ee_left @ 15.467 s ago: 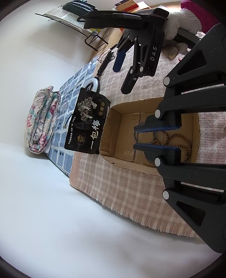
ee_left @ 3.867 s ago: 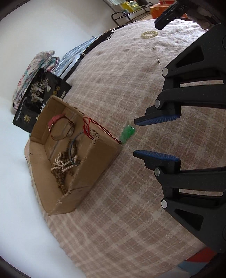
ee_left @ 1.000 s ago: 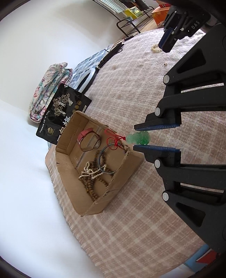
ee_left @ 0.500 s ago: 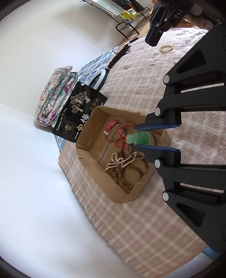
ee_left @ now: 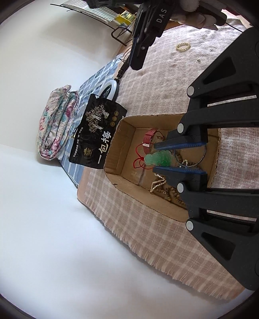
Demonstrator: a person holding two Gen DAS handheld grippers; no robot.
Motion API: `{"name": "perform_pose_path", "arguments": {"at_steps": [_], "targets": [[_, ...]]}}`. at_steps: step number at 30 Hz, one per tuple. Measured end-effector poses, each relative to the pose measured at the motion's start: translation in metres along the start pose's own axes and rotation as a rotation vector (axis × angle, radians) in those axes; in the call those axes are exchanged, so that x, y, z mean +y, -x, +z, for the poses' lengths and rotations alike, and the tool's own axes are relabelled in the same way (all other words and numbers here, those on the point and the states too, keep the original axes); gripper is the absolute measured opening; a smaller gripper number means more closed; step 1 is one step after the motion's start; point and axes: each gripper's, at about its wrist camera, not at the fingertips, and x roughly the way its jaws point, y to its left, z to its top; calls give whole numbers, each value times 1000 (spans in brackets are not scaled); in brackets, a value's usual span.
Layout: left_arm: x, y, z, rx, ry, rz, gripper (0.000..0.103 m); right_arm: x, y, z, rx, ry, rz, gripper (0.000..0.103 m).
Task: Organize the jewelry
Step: 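Carry the pendant into the box with left gripper while right carries the earring in, open both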
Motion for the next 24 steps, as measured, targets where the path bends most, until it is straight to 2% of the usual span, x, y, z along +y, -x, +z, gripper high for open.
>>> {"name": "perform_pose_path", "arguments": {"at_steps": [10, 17, 24], "targets": [[11, -25, 19, 20, 2, 0, 14, 10, -61, 33, 0, -23, -18, 15], [6, -39, 15, 63, -22, -16, 14, 11, -92, 36, 20, -26, -31, 15], [4, -42, 16, 65, -18, -7, 14, 13, -108, 36, 37, -37, -30, 17]]}}
